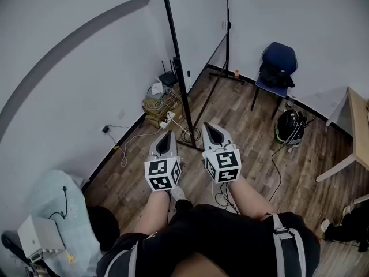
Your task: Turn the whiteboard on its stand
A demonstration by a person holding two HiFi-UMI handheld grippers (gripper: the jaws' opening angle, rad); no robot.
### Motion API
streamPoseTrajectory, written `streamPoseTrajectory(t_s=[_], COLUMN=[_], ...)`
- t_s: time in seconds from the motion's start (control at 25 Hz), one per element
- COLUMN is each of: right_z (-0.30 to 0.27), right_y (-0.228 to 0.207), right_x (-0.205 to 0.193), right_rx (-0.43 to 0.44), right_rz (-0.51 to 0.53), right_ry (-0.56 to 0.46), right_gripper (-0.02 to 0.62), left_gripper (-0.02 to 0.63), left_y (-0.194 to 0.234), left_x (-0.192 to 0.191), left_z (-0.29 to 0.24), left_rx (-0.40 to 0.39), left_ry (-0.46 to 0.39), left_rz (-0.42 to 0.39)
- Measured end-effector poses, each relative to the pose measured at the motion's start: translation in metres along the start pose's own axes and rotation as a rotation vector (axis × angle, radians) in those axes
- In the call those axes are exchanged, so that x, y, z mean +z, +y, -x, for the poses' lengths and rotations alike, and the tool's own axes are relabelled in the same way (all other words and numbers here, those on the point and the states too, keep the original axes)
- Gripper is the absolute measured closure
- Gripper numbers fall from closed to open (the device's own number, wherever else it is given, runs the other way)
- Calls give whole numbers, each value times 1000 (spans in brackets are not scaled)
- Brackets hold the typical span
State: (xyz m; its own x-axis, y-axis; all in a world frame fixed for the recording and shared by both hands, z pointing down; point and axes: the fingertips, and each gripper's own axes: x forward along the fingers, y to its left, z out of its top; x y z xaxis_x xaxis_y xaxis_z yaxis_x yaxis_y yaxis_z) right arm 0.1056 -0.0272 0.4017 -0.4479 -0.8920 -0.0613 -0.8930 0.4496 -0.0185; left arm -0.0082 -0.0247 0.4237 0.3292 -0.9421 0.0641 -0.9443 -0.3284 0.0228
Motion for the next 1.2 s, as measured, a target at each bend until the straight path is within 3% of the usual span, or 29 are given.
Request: streamPoseTrajectory(t_s=[0.56,0.88,1.2], right_z=[-99,-178,-256], right_y=[-21,-11,-20], right_x=[-7,-14,-30], right_rx=[-31,-46,-140], right_rz=[5,6,6], right_ry=[31,49,65], right_gripper=[591,591,591], left_gripper=[598,598,598], left_y=[58,123,187], left_x=[10,11,4], left_z=[-86,-128,-183], left_rx=[-31,-36,-71], left_ry=[-5,11,34], left_rz=[17,38,65])
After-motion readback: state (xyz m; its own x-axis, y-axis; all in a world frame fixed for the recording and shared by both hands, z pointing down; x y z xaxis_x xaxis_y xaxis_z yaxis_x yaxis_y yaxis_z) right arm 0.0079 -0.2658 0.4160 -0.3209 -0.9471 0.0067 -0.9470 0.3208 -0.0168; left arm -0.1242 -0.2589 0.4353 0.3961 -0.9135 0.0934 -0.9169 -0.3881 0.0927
